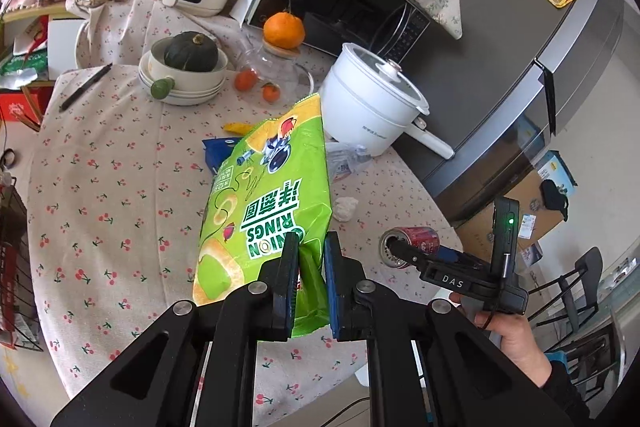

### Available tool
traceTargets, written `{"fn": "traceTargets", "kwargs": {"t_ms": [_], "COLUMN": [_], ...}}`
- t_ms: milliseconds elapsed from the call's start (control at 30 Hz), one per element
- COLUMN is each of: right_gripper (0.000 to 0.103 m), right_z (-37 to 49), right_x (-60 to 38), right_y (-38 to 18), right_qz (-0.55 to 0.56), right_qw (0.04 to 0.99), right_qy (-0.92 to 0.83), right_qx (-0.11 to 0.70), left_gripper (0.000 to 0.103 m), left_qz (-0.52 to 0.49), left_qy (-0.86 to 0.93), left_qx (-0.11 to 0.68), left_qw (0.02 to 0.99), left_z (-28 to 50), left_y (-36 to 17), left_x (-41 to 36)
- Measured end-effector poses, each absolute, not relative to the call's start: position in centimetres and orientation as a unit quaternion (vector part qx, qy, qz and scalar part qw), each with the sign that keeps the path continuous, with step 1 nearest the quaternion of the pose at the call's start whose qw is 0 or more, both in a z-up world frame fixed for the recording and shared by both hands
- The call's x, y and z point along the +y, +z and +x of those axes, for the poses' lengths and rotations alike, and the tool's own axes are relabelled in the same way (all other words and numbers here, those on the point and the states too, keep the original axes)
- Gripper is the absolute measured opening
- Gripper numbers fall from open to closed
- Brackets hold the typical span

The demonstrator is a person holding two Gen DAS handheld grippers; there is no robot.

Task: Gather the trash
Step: 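Grasp the green onion-rings chip bag with the left gripper while the right grasps the red milk can, then carry the chip bag over the white bin and open the left gripper while the right drops the can in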

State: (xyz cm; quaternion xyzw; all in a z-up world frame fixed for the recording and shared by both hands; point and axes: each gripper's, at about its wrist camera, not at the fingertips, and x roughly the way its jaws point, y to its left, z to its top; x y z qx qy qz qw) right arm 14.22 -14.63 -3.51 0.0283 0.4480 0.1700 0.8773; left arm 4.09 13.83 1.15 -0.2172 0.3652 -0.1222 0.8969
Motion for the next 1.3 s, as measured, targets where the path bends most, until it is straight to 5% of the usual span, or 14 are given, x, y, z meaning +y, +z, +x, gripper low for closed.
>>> {"fn": "traceTargets", "kwargs": {"t_ms": [500,867,1300], "right_gripper": [0.090,0.090,0.090], "right_z": [5.8,0.5,-0.8], "right_x": [-28.3,-39.7,-44.8], "right_y": [0.3,-2.6,-4.9], "right_qz": [0.070,0.086,0.094], "right_qw": [0.892,0.885,0.866], "right_qy": [0.106,0.023,-0.013], "right_qx": [0.434,0.458,0.491], "left_gripper": [0.013,0.013,0.013], "left_qz": [-0.148,-0.100,-0.122], "left_qy": [-0.297,-0.409,-0.422], "left_qx": [0.392,0.441,0.502], "left_qw": [0.858,0.792,0.745], "left_z": [2.6,2.3,5.9], "left_y": [1.9,-2.3,-9.1], "left_x": [-2.7,-17.6,-24.3]}}
